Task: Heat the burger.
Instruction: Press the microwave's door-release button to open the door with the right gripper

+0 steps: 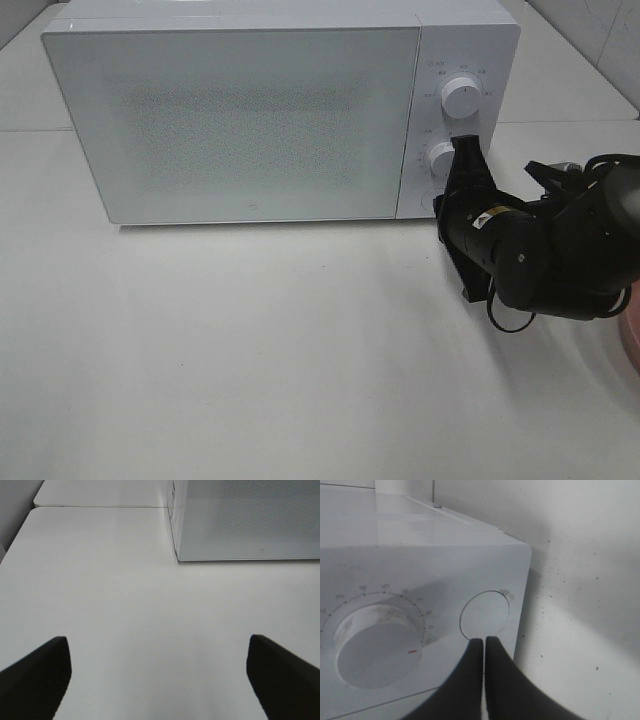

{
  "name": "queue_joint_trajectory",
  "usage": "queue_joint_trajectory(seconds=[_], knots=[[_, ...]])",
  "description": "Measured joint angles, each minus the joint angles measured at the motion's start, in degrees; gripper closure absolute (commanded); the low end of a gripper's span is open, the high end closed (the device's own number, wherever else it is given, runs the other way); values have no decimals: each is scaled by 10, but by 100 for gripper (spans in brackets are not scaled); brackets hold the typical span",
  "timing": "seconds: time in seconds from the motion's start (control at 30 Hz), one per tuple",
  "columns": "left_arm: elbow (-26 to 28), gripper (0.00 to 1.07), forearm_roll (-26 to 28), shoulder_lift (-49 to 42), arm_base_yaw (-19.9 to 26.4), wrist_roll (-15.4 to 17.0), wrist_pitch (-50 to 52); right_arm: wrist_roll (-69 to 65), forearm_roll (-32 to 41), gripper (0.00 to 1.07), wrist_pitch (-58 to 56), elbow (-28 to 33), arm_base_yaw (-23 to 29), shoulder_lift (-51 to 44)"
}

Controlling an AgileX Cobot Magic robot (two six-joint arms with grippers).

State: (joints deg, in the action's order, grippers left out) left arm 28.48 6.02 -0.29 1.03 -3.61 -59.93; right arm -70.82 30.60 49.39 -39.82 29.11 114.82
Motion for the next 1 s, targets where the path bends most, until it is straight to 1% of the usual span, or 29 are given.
queue_joint_trajectory(seconds=[0.37,0.47,0.67,1.0], knots=[[0,19,0,0,0,0,0,-1,0,107,0,-33,-1,42],[0,19,0,0,0,0,0,-1,-3,107,1,-41,-10,46],[0,19,0,0,0,0,0,-1,-3,107,1,-43,-31,46],[0,19,0,0,0,0,0,-14,-17,107,1,-53,-33,60]])
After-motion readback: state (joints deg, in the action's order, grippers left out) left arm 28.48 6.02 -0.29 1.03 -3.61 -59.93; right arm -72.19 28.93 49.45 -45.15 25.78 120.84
